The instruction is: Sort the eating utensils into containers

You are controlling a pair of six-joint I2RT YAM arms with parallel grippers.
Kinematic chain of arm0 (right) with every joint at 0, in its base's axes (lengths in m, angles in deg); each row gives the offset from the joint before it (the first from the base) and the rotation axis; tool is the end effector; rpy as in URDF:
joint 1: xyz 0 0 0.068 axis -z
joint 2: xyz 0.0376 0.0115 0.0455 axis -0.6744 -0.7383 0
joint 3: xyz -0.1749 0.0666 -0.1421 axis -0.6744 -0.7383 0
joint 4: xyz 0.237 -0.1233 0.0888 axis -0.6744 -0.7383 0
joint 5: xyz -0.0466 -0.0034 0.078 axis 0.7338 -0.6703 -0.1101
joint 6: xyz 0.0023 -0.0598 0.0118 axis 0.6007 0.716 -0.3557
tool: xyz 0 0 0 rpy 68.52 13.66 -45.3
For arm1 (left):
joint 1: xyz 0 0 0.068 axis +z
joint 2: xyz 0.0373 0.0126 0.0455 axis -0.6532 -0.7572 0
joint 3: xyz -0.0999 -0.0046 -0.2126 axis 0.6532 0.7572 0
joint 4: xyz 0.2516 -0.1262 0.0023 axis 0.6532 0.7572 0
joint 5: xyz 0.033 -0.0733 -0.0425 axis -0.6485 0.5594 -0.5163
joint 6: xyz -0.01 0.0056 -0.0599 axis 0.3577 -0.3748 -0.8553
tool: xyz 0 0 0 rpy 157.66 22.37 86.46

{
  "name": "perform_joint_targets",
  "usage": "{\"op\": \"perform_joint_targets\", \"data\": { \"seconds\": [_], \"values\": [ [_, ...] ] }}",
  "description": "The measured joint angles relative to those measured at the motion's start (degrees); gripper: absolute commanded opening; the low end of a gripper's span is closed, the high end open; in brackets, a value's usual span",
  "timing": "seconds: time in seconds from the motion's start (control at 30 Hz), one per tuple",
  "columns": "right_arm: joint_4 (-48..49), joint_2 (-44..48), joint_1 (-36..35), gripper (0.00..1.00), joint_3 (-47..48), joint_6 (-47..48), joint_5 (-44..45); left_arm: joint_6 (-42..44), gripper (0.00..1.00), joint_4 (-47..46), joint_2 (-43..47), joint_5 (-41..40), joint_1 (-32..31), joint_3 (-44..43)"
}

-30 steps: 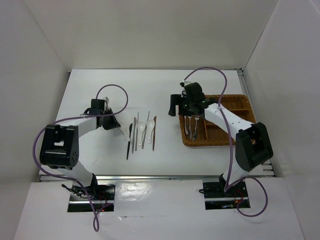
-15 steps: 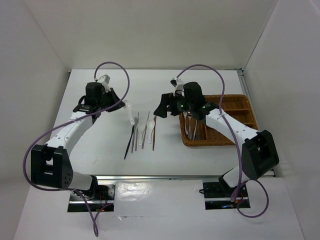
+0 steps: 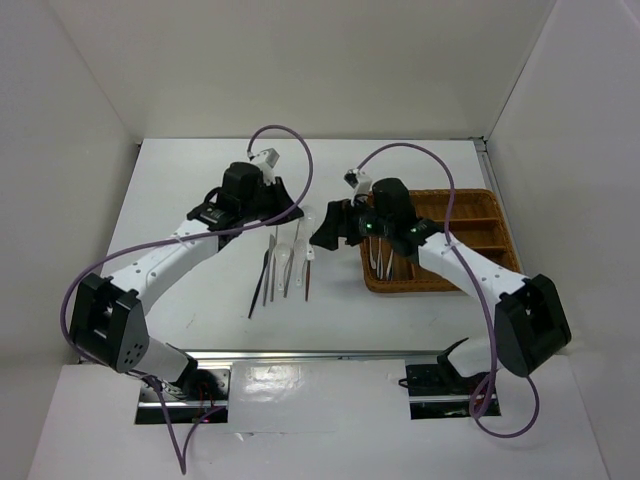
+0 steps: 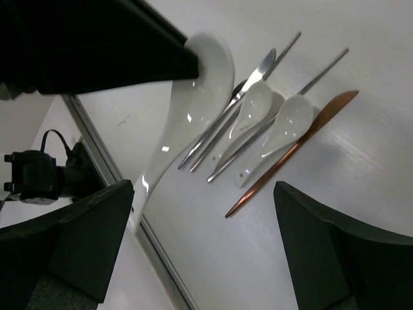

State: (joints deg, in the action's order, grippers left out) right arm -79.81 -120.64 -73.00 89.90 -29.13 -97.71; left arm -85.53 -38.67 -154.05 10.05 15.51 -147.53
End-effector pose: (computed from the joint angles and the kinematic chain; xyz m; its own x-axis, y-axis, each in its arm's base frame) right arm 0.2948 0.1997 0.2285 -0.6581 -0.0195 -0.7527 -0.6185 0.5841 0.5257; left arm 0.3297 -0.1669 0.2543 -0.6884 -0.3392 -0.6411 0.2190 0.7454 -0.6296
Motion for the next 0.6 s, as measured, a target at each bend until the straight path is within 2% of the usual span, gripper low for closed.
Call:
{"op": "perform_joint_targets", "data": {
  "seconds": [0.27,0.33,0.53,0.57,0.6],
  "values": [
    [0.3,5.0,-0.3,0.93,-4.0,-2.7,0.3,-1.7,0.12,-2.3,-1.8,-4.0,-5.5,-3.1],
    [0.3,6.0,-0.6,0.88,-4.6,-3.4,0.8,-2.6,0.12,-2.4,-1.8,-5.5,-6.9,-3.1],
    [0.3,8.0,-0.8,0.64,-5.1,-4.8,2.5,-5.3,0.14,-3.6,-1.6,-9.3,-9.7,-2.6],
    [0.3,8.1,-0.9,0.54,-5.3,-4.9,2.8,-5.7,0.14,-3.7,-1.5,-9.7,-10.0,-2.5],
    [0.3,8.4,-1.1,0.49,-5.7,-4.9,3.2,-5.9,0.14,-3.8,-1.5,-9.9,-10.2,-2.4]
  ]
}}
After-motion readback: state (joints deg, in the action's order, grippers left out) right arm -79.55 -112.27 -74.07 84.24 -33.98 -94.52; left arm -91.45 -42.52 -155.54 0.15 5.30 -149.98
